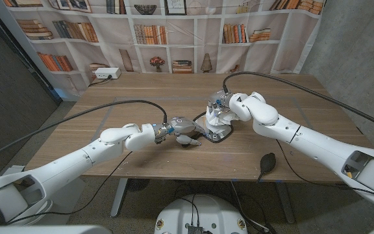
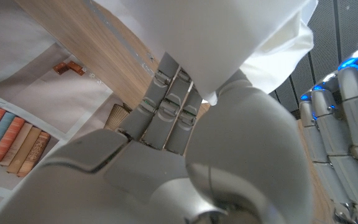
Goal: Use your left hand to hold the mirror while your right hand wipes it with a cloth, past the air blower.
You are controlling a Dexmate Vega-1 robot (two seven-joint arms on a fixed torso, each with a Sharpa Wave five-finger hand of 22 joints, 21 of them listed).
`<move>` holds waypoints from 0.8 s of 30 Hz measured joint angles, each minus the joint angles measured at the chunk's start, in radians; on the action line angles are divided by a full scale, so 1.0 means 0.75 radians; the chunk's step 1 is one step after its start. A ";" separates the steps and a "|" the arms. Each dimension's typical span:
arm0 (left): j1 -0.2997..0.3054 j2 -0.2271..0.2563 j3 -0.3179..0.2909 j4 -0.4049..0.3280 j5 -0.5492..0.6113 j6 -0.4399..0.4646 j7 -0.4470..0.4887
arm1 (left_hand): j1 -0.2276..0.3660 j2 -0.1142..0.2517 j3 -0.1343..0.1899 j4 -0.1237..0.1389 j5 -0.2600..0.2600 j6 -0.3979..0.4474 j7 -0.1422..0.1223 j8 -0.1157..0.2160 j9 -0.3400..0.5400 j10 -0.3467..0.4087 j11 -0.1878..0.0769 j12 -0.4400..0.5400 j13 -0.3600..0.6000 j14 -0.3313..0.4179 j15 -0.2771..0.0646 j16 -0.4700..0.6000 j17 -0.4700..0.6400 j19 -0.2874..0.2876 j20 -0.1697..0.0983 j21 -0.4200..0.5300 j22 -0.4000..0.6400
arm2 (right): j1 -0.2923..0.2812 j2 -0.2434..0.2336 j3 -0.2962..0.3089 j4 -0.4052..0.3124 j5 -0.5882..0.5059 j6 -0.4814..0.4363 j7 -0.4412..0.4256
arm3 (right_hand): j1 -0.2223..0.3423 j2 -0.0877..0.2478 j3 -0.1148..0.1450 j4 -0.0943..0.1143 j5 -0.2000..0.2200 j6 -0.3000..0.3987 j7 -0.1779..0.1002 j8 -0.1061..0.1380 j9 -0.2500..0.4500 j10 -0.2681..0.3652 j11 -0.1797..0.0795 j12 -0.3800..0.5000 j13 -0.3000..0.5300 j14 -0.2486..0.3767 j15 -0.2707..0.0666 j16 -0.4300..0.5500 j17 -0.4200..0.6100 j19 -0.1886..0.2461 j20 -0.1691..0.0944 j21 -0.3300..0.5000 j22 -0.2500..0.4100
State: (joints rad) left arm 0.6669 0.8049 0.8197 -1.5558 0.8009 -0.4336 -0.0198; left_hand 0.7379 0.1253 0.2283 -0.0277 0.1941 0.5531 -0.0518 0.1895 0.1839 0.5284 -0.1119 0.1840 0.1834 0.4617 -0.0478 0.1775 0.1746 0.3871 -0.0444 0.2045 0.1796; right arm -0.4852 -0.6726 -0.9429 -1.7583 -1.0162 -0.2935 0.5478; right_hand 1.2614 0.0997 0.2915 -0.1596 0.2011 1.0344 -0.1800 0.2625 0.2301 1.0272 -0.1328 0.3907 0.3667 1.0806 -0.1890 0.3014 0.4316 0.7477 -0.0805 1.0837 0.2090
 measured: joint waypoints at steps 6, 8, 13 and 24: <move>-0.007 -0.001 0.000 0.013 0.000 -0.010 0.004 | 0.000 0.000 0.000 0.000 0.000 0.000 0.000 0.000 0.000 0.000 0.000 0.002 0.000 0.000 0.000 -0.001 0.000 0.000 0.000 0.000 0.000 | -0.026 -0.005 -0.007 -0.011 0.021 -0.002 0.011 | 0.000 0.000 0.000 0.000 0.000 0.000 0.000 0.000 0.000 0.000 0.000 0.000 0.000 0.000 0.000 0.000 0.000 0.000 0.000 0.005 0.000; -0.009 -0.003 0.001 0.017 0.000 -0.011 0.005 | 0.000 0.000 0.000 0.000 0.000 0.000 0.000 0.000 0.001 0.000 0.000 0.002 0.000 0.000 0.000 -0.001 0.000 0.000 0.000 0.000 0.000 | -0.032 -0.007 -0.009 -0.016 0.036 -0.012 0.019 | 0.000 0.000 0.000 0.000 0.000 0.000 0.000 0.000 0.000 0.000 0.000 0.000 0.000 0.000 0.000 0.000 0.000 -0.005 0.005 0.006 0.000; -0.014 -0.006 0.003 0.025 0.000 -0.013 0.007 | 0.000 0.000 0.000 0.000 0.000 0.003 0.003 0.000 0.001 -0.001 -0.001 0.002 0.002 0.000 0.000 -0.001 0.000 0.000 0.000 0.000 0.000 | -0.058 -0.023 -0.011 -0.045 0.055 -0.016 0.038 | 0.000 0.000 0.000 0.000 0.000 0.000 0.000 0.000 -0.001 0.000 0.000 -0.001 0.000 0.000 0.000 0.000 0.000 -0.008 0.007 0.006 0.000; -0.033 -0.021 0.011 0.056 0.001 -0.025 0.021 | 0.000 0.000 0.003 -0.004 0.000 0.003 0.003 0.000 0.003 0.001 0.001 0.002 0.005 0.000 0.000 -0.001 0.000 -0.005 0.005 0.000 -0.001 | -0.152 -0.099 0.019 -0.183 0.089 -0.042 0.091 | 0.000 0.000 0.000 0.000 -0.001 -0.001 -0.001 0.000 0.001 -0.002 -0.002 -0.002 0.000 0.000 0.000 -0.008 0.000 -0.007 0.007 0.006 -0.006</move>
State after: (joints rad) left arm 0.6423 0.7890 0.8282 -1.5141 0.8014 -0.4524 -0.0042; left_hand 0.7379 0.1254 0.2309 -0.0303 0.1942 0.5557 -0.0498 0.1894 0.1864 0.5289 -0.1111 0.1857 0.1869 0.4618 -0.0481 0.1767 0.1745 0.3835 -0.0408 0.2045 0.1791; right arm -0.5995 -0.7468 -0.9285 -1.8954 -0.9492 -0.3253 0.6161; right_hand 1.2617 0.0994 0.2915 -0.1595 0.2003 1.0339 -0.1804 0.2624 0.2306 1.0256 -0.1343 0.3890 0.3668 1.0807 -0.1890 0.2957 0.4314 0.7421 -0.0750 1.0883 0.2044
